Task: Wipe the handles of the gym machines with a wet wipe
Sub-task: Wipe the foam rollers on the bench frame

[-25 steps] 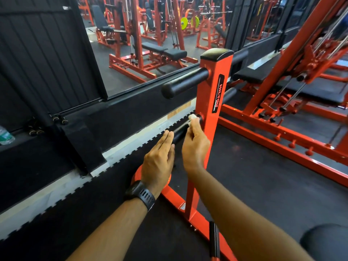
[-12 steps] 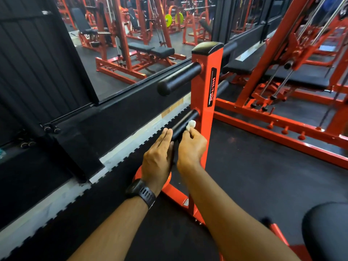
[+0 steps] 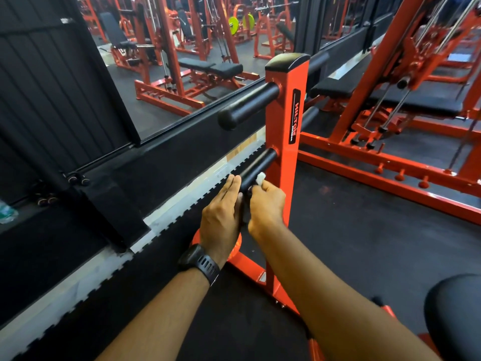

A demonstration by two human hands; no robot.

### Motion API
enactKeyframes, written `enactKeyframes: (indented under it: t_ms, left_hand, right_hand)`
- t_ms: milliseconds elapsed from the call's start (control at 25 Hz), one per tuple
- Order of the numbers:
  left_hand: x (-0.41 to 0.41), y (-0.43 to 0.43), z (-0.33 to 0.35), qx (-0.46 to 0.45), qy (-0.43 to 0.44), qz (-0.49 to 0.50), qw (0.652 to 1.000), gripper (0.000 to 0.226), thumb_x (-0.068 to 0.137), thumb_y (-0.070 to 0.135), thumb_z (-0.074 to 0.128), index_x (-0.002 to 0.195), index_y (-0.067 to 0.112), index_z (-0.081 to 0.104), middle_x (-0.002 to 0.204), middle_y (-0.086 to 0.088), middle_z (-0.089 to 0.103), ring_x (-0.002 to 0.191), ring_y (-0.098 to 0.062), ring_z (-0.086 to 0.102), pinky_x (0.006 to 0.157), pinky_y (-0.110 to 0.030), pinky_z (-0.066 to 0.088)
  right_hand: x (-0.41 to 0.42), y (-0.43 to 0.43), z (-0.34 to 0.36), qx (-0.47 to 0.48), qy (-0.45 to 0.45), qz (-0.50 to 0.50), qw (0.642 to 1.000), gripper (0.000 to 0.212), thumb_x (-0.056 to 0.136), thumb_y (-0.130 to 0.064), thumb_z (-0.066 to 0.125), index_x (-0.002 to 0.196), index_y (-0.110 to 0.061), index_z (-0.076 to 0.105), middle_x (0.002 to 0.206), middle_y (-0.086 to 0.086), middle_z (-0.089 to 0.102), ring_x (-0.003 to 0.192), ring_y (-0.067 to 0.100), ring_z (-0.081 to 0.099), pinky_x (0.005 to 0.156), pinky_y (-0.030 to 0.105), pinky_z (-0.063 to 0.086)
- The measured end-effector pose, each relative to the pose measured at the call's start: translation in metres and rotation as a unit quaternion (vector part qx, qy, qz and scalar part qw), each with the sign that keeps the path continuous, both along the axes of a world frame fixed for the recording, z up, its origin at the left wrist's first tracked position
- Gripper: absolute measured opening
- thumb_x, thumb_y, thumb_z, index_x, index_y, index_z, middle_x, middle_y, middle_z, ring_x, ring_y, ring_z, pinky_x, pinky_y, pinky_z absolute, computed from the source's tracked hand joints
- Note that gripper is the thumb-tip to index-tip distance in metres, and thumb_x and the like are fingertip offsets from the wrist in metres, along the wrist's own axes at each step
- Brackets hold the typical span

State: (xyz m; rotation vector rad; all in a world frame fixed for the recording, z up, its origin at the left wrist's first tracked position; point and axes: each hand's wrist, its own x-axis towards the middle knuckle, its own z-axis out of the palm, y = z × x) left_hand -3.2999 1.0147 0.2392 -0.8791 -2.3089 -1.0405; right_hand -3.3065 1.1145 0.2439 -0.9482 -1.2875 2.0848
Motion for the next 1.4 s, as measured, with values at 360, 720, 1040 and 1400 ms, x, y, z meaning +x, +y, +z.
enactKeyframes:
  t_ms: [360, 720, 1040, 1400]
  left_hand:
    - [0.002, 0.003, 0.004, -0.008, 0.008, 0.012, 1.000, 0.046, 0.100, 0.008, 0.057, 0.145, 0.010, 0.049, 0.148, -0.011, 0.050, 0.137, -0.011, 0.041, 0.110, -0.025, 0.039]
    - [0.008, 0.005, 0.003, -0.016, -0.010, 0.025, 1.000, 0.047, 0.102, 0.006, 0.053, 0.148, 0.011, 0.044, 0.151, -0.010, 0.046, 0.139, -0.010, 0.036, 0.111, -0.026, 0.038]
    - [0.010, 0.006, 0.005, -0.012, 0.004, 0.041, 0.999, 0.047, 0.100, 0.005, 0.055, 0.146, 0.009, 0.047, 0.150, -0.006, 0.047, 0.138, -0.005, 0.036, 0.112, -0.016, 0.033]
    - [0.013, 0.013, 0.002, -0.008, 0.016, 0.064, 0.998, 0.047, 0.099, 0.005, 0.057, 0.145, 0.004, 0.049, 0.150, -0.012, 0.047, 0.139, -0.011, 0.038, 0.114, -0.019, 0.033]
  right_hand:
    - [0.002, 0.008, 0.011, -0.231, 0.043, 0.097, 0.967, 0.026, 0.093, 0.006, 0.044, 0.078, -0.008, 0.061, 0.081, 0.012, 0.056, 0.062, 0.020, 0.055, 0.062, 0.031, 0.051]
    - [0.001, 0.011, 0.013, 0.099, 0.106, -0.065, 0.987, 0.020, 0.098, -0.014, 0.055, 0.088, -0.018, 0.071, 0.080, -0.011, 0.063, 0.075, 0.004, 0.056, 0.082, 0.035, 0.048]
    - [0.003, 0.091, 0.010, 0.762, 0.112, 0.116, 0.627, 0.044, 0.091, 0.005, 0.049, 0.132, -0.006, 0.062, 0.137, 0.010, 0.059, 0.129, 0.028, 0.055, 0.106, 0.043, 0.048]
    - [0.002, 0.111, 0.028, 0.812, 0.063, 0.154, 0.559, 0.045, 0.093, -0.005, 0.041, 0.135, -0.001, 0.056, 0.141, 0.015, 0.055, 0.128, 0.031, 0.056, 0.095, 0.041, 0.055]
